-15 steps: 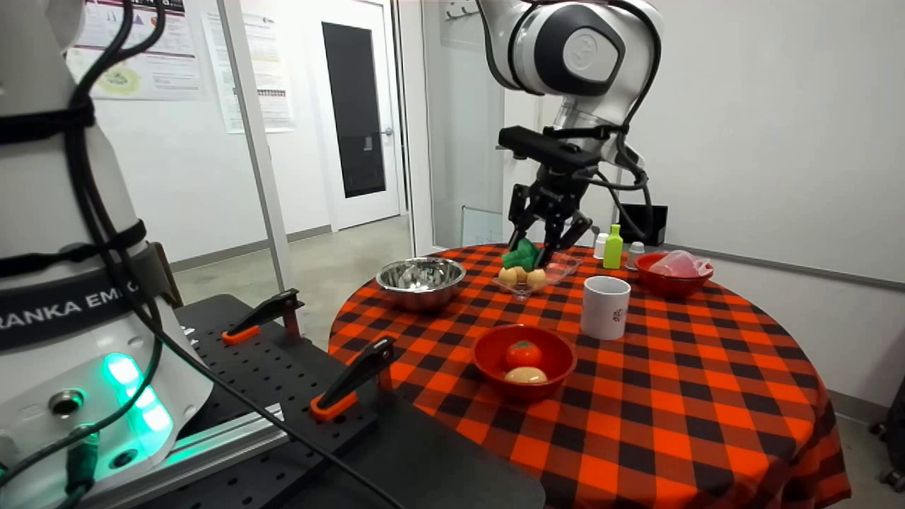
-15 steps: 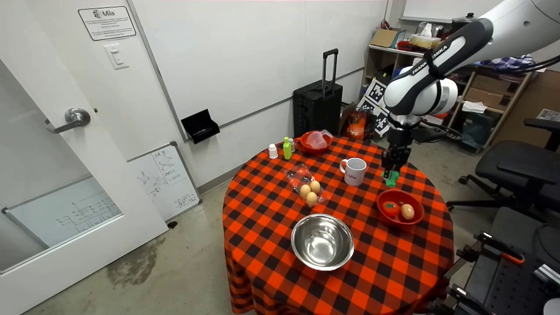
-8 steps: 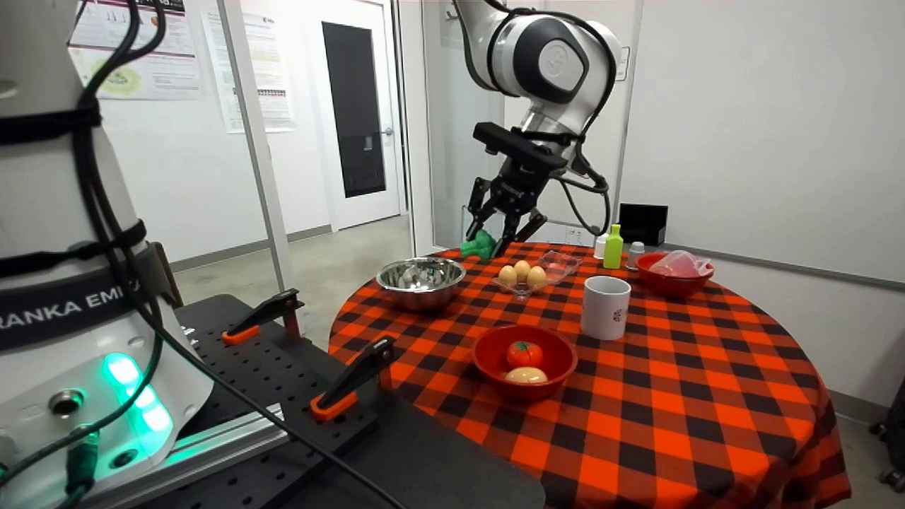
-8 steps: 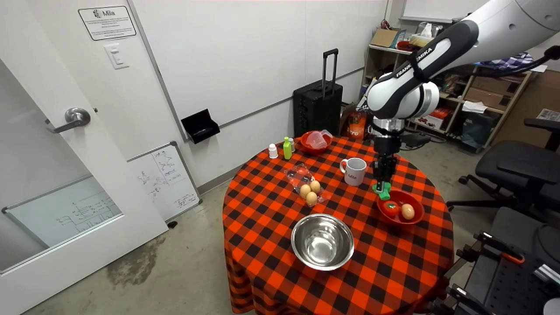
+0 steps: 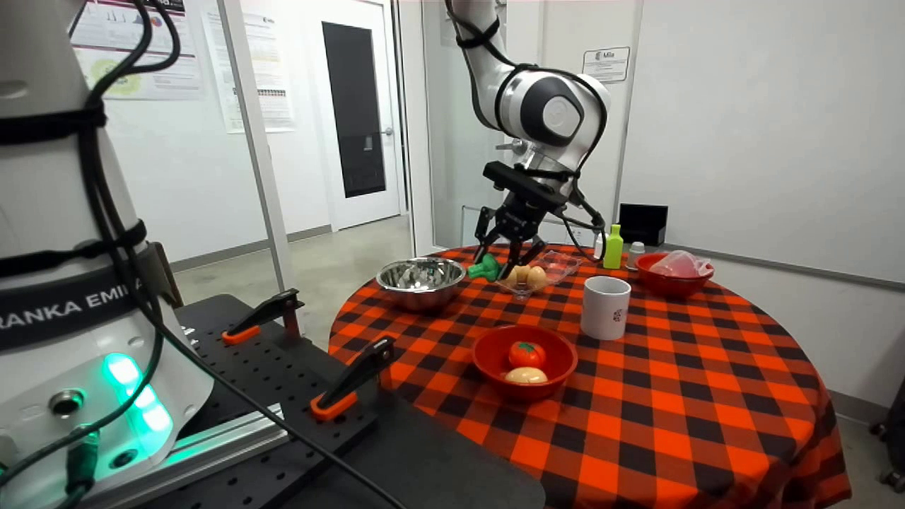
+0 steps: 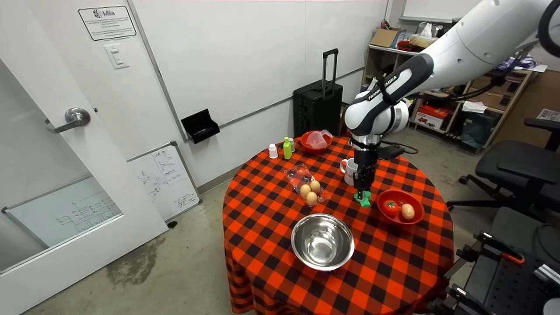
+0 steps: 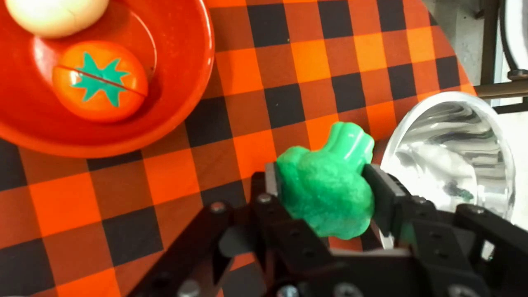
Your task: Take the plastic broccoli from the bowl and put it on the table
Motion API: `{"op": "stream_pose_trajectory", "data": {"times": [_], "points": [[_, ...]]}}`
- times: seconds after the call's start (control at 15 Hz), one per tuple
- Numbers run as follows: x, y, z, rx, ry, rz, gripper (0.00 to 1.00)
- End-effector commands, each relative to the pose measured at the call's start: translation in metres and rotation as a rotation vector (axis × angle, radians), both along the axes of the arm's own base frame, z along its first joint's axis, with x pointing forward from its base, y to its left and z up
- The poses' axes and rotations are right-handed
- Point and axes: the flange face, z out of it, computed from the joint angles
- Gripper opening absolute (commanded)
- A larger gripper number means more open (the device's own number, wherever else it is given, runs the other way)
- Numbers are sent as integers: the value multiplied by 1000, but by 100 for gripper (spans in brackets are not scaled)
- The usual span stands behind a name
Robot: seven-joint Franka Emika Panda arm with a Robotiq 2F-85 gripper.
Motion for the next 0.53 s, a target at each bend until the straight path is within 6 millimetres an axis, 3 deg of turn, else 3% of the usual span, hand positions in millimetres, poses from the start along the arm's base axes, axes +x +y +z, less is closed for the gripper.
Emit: {"op": "stream_pose_trajectory", "data": {"times": [0.0,0.47], "points": [[32,3,-27,-25,-12,15,27],[59,8,-62,-148,-130,-51,27]]}}
